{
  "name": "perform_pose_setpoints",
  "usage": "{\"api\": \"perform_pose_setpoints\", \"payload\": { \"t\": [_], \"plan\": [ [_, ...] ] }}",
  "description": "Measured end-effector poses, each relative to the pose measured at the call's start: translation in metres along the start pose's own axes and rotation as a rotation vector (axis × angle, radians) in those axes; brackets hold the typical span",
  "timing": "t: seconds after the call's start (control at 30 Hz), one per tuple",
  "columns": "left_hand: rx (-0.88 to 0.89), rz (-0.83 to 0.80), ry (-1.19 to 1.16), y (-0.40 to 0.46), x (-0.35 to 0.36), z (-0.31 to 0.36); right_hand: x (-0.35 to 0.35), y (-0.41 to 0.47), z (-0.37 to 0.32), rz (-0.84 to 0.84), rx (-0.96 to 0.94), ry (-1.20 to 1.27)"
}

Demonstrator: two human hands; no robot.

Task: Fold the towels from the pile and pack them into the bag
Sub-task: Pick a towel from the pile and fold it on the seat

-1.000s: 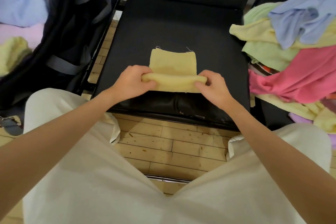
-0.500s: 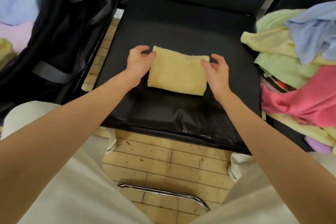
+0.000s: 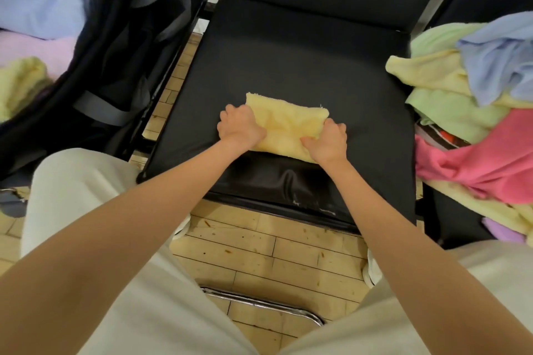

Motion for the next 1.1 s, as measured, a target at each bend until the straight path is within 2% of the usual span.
{"api": "perform_pose_setpoints", "payload": {
  "t": [0.13,0.23,0.4,0.5,0.57,0.73,0.9,1.1],
  "plan": [
    [0.014,-0.008,-0.172,-0.026,-0.004,-0.014,-0.006,-0.028,-0.008,-0.086,0.043,0.221],
    [0.028,0.022,-0.248,-0.041,-0.02,-0.033,-0.012,-0.049,-0.018,-0.083,0.022,0.347],
    [0.044,0.103,-0.324,-0.052,-0.075,-0.072,-0.012,-0.081,-0.064,-0.088,-0.164,0.481],
    [0.047,0.233,-0.344,-0.053,-0.114,-0.095,-0.009,-0.098,-0.103,-0.081,-0.448,0.412],
    [0.056,0.329,-0.379,-0.053,-0.139,-0.111,-0.004,-0.107,-0.131,-0.064,-0.575,0.344],
    [0.073,0.519,-0.403,-0.039,-0.198,-0.168,0.017,-0.114,-0.208,-0.11,-0.667,0.342],
    [0.072,0.588,-0.316,-0.001,-0.266,-0.222,0.04,-0.104,-0.294,-0.205,-0.833,0.176],
    [0.039,0.703,-0.315,0.049,-0.308,-0.272,0.068,-0.077,-0.38,-0.136,-0.961,0.032]
  ]
}}
Point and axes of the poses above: each hand's wrist, its own y-axis towards the middle knuckle, its own x-axis out of the palm, z = x × y, the point moved 1 cm from there along y, towards the middle knuckle
